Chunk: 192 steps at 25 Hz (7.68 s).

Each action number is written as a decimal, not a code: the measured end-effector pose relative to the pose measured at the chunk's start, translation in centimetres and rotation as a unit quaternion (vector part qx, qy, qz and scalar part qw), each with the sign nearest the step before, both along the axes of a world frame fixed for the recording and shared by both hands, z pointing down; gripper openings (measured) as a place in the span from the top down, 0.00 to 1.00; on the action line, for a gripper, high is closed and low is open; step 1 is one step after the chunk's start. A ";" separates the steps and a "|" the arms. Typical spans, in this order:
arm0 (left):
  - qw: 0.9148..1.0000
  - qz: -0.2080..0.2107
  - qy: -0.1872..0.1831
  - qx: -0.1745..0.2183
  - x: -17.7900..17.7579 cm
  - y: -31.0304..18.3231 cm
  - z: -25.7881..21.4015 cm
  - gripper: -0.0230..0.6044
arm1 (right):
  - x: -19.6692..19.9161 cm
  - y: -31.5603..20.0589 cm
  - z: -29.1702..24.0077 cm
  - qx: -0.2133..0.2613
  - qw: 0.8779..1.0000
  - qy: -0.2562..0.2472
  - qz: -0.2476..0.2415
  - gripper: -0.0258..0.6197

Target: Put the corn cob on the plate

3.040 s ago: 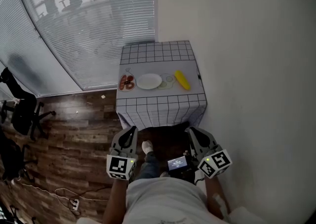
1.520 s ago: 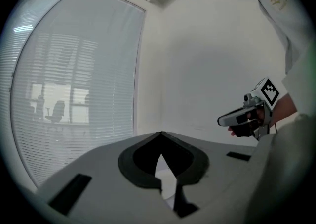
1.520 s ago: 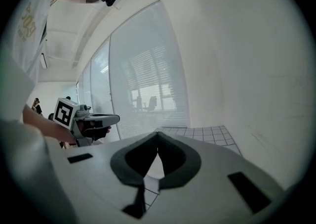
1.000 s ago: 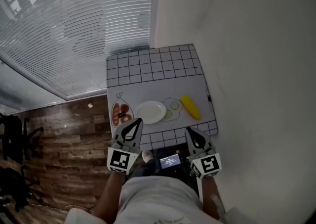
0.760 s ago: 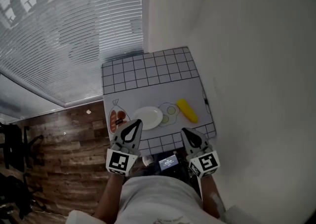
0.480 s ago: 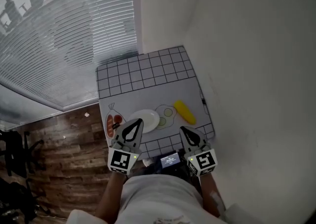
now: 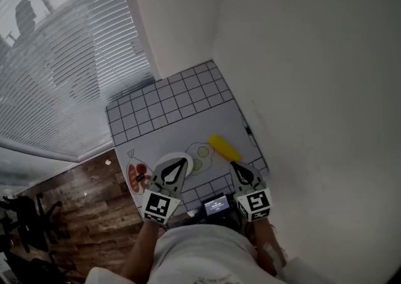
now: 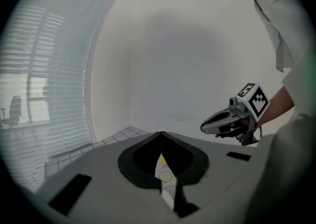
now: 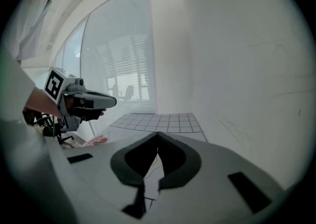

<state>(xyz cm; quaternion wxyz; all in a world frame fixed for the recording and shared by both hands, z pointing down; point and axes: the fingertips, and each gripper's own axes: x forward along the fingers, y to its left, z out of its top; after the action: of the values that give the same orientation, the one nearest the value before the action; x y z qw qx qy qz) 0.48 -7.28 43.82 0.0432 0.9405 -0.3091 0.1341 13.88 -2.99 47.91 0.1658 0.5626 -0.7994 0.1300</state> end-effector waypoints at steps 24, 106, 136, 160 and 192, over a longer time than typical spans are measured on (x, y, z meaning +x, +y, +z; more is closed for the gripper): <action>0.990 0.113 -0.059 -0.068 8.8 -2.6 8.6 0.95 | 4.0 -4.8 6.8 -0.083 0.996 0.028 0.017 0.95; 0.983 0.135 -0.121 -0.027 8.9 -5.4 9.2 0.95 | 1.5 -8.2 9.1 -0.144 0.986 0.075 -0.048 0.57; 0.992 -0.038 -0.109 -0.049 -3.6 -4.1 8.0 0.95 | -12.1 -8.6 7.5 -0.132 0.957 0.094 -0.242 0.57; 0.980 -0.144 -0.097 -0.100 -11.3 -1.4 11.1 0.95 | -20.5 -7.3 9.6 -0.126 0.897 0.148 -0.398 0.57; 0.964 -0.183 -0.085 -0.171 -13.3 0.9 16.7 0.95 | -21.6 -3.5 17.0 -0.114 0.771 0.266 -0.568 0.57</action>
<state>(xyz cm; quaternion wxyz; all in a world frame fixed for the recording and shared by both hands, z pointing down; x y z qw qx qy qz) -12.80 -6.38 60.49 0.2010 0.8317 -0.4507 0.2546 -7.70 -6.52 64.89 0.4779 -0.0049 -0.8769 -0.0525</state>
